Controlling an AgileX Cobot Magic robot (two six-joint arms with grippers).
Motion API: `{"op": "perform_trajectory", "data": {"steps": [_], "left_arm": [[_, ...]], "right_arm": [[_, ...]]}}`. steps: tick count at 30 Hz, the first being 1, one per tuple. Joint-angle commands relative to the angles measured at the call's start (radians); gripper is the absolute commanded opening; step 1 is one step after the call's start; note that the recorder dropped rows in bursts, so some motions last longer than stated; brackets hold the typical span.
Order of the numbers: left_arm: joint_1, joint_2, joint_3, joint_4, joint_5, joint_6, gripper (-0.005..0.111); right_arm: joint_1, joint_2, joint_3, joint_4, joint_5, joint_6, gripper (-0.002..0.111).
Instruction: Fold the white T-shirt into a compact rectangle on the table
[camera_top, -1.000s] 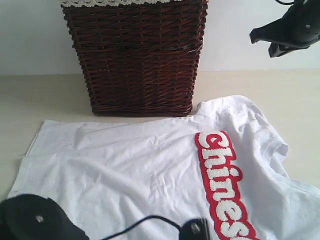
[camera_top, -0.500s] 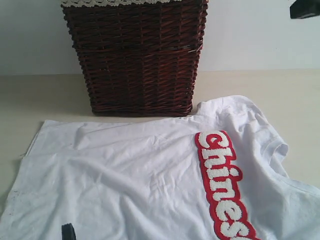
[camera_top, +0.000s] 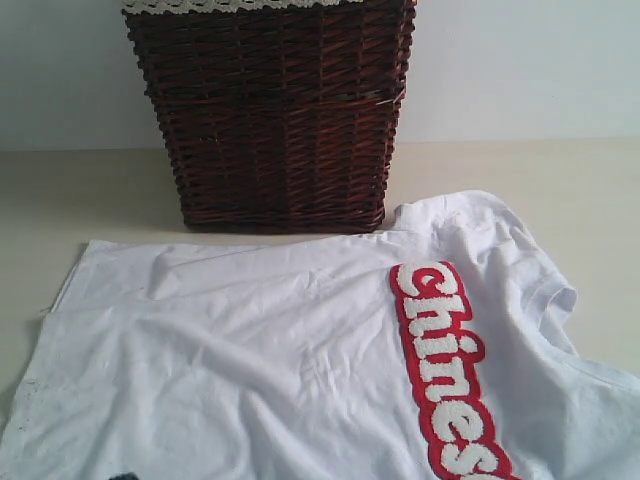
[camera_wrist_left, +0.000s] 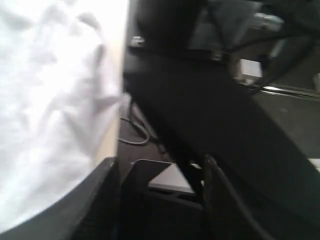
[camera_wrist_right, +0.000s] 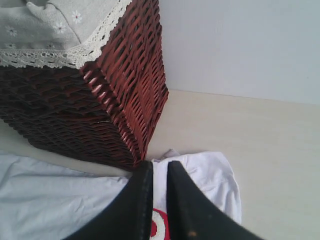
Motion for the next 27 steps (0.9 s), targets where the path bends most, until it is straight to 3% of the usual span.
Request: {"op": "perform_trajectory", "data": {"steps": [1,4,5,6,7,8,9,10,11,12,14,17,18,22,27], "left_arm": [[0.106,-0.008,0.004,0.006,-0.043,-0.002,0.051],[0.216,0.001,0.008,0.052,0.172,-0.066,0.051],[0.269,0.004,0.008,0.21,0.312,-0.164,0.051],[0.286,-0.002,0.008,0.292,0.307,-0.206,0.051],[0.35,-0.036,0.008,0.472,0.212,-0.402,0.051],[0.385,-0.059,0.008,0.548,0.173,-0.52,0.051],[0.491,-0.112,0.008,0.733,0.146,-0.73,0.048],[0.55,-0.138,0.008,0.813,0.163,-0.817,0.043],[0.667,-0.187,0.008,0.915,0.223,-0.915,0.028],[0.765,-0.231,0.008,0.976,0.305,-0.927,0.014],[0.898,-0.307,0.047,1.024,0.304,-0.927,0.0],[1.062,-0.407,0.175,1.016,0.18,-0.927,0.0],[1.117,-0.44,0.23,1.006,0.147,-0.927,0.0],[1.158,-0.518,0.264,0.979,0.141,-0.915,0.0],[1.158,-0.56,0.264,0.979,0.168,-0.911,0.0]], "right_arm": [[-0.003,-0.005,0.002,0.039,0.033,-0.041,0.012],[-0.003,-0.005,0.002,0.044,0.04,-0.046,0.012],[-0.003,-0.005,0.002,0.045,0.044,-0.055,0.012],[-0.003,-0.005,0.002,0.045,0.053,-0.055,0.012],[-0.003,-0.005,0.002,0.045,0.085,-0.06,0.012],[-0.003,-0.005,0.003,0.045,0.112,-0.06,0.012],[-0.003,-0.005,0.009,0.033,0.164,-0.06,0.012],[-0.003,-0.005,0.024,0.007,0.178,-0.057,0.012],[-0.003,-0.005,0.057,-0.051,0.182,-0.014,0.012],[-0.003,-0.005,0.105,-0.13,0.194,0.056,0.012],[-0.003,-0.005,0.164,-0.139,0.269,0.065,0.015],[0.054,-0.003,0.23,0.044,0.444,-0.1,0.027],[0.131,-0.003,0.262,0.079,0.496,-0.133,0.032],[0.408,0.005,0.342,0.018,0.496,-0.183,0.039],[0.616,0.087,0.4,-0.366,0.496,-0.067,0.047]]}}
